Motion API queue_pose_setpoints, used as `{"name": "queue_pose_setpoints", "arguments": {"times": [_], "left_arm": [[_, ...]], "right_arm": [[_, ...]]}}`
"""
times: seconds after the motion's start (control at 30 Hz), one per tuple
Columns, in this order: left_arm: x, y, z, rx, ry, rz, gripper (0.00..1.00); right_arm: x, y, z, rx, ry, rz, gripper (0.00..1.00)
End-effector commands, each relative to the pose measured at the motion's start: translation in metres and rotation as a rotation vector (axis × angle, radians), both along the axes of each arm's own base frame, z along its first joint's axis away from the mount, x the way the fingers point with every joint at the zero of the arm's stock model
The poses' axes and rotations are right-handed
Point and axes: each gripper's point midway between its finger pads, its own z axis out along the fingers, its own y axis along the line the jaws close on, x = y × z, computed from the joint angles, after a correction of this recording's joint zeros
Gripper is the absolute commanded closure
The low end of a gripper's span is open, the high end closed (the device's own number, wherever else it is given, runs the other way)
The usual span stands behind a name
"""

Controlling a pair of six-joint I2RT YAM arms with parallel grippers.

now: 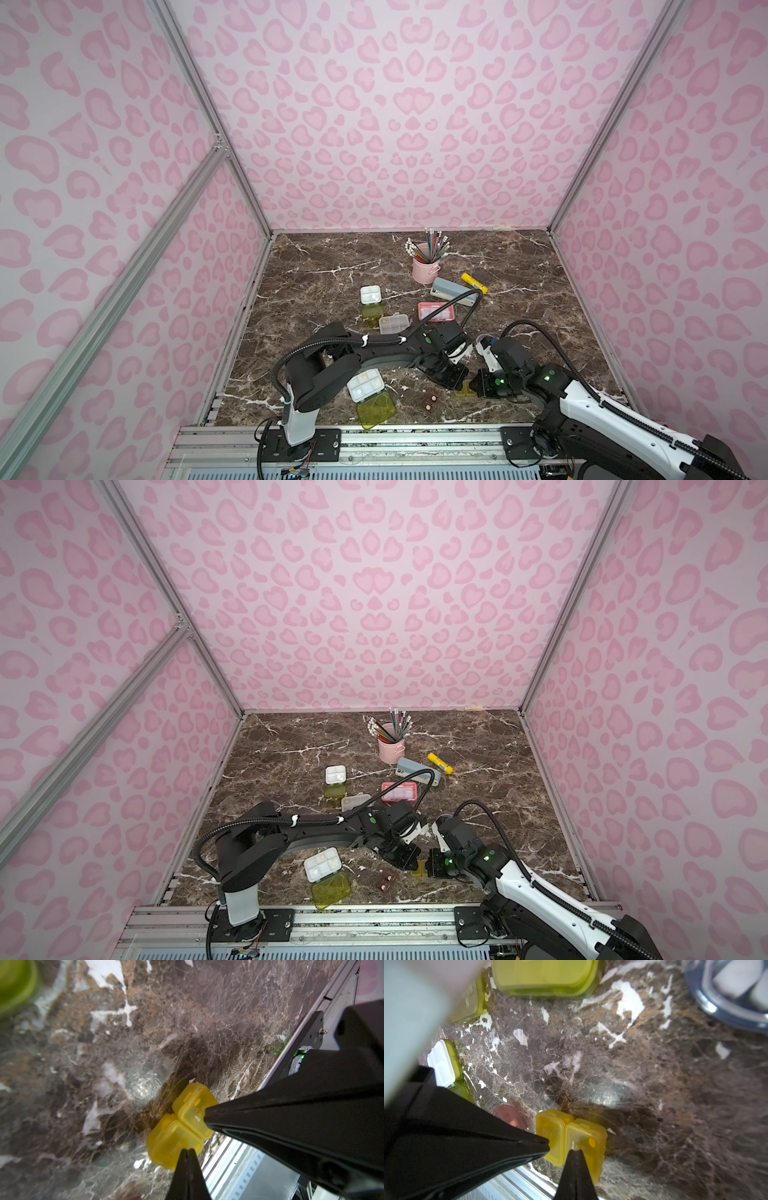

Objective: Close pillboxes
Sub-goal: Close the lid on the pillbox.

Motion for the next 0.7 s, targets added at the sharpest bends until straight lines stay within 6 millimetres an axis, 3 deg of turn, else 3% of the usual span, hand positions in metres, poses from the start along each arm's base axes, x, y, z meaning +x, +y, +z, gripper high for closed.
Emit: {"name": "queue_pose_setpoints", "arguments": {"times": [0.0,0.67], "left_arm": [[0.0015,-0.0030,0.0003,-0.005,-0.004,0.000,0.97],[0.0008,0.0003,-0.0025,0.003,0.001,0.001,0.97]], "right_arm": [[-0.0058,-0.0069,-0.0074,-0.034,0.026,-0.006,1.00],[-0.0054,-0.0067,-0.0080,-0.034,0.027,-0.006,1.00]]}}
